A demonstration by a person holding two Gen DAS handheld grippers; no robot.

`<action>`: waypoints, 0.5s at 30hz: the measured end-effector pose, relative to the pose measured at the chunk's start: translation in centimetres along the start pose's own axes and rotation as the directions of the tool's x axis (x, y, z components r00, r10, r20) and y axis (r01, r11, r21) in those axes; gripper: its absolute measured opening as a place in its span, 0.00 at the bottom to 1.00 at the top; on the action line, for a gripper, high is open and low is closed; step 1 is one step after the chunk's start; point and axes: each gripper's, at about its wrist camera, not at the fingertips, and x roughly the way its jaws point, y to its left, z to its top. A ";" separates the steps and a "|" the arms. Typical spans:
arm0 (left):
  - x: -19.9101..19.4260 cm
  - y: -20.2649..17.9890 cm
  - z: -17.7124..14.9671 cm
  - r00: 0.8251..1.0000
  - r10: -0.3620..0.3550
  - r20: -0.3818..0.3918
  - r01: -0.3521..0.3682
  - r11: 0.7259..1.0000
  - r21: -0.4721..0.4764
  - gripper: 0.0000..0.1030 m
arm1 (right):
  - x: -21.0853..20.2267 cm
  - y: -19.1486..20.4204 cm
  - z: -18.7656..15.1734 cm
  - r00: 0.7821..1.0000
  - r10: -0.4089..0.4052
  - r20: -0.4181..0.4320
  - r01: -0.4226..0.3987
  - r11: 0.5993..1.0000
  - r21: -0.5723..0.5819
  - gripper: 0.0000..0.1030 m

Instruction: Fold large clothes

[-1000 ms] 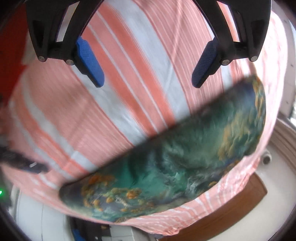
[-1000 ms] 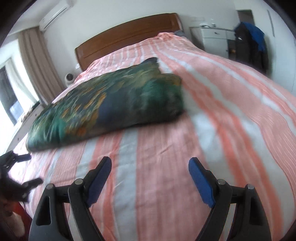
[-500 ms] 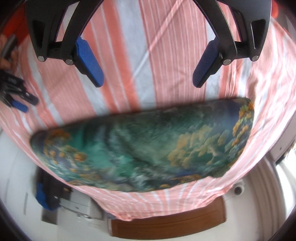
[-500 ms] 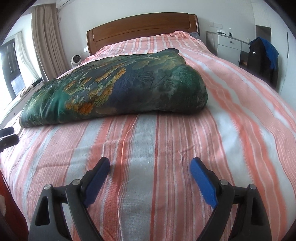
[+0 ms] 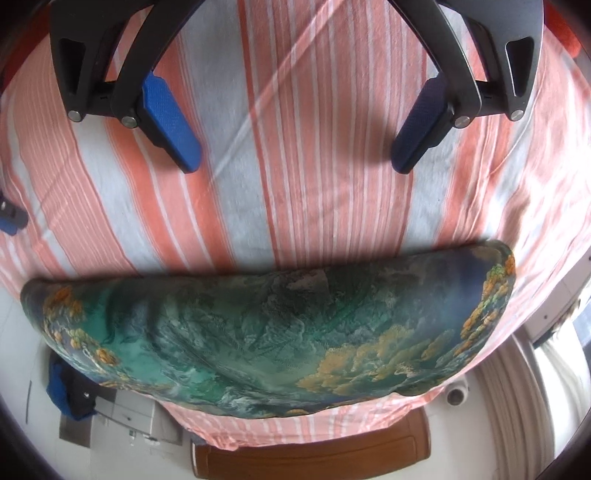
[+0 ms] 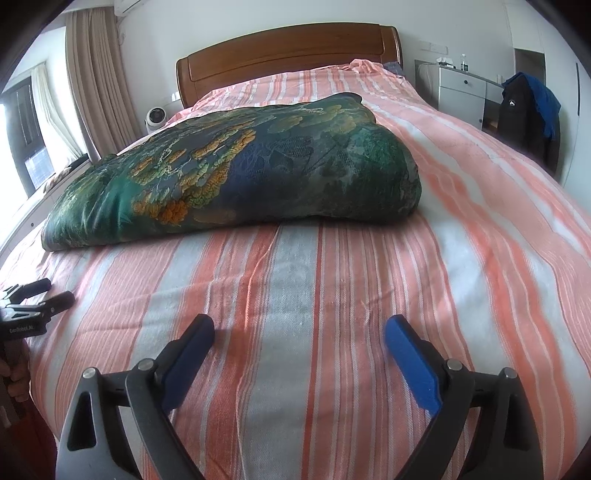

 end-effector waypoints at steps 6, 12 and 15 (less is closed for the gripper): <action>-1.8 -0.3 0.3 0.999 -0.048 -0.021 0.048 0.998 0.030 0.99 | -2.0 -6.0 2.4 0.980 0.149 0.129 -0.186 0.914 0.361 0.90; -5.9 -5.3 7.4 0.963 -0.198 0.183 0.153 0.961 0.231 0.99 | 3.0 -10.9 5.8 0.960 0.253 0.122 -0.275 0.760 0.589 0.90; -5.3 -8.7 10.1 0.946 -0.246 0.212 0.162 0.923 0.349 1.00 | 4.5 -10.5 6.8 0.942 0.307 0.136 -0.323 0.721 0.613 0.90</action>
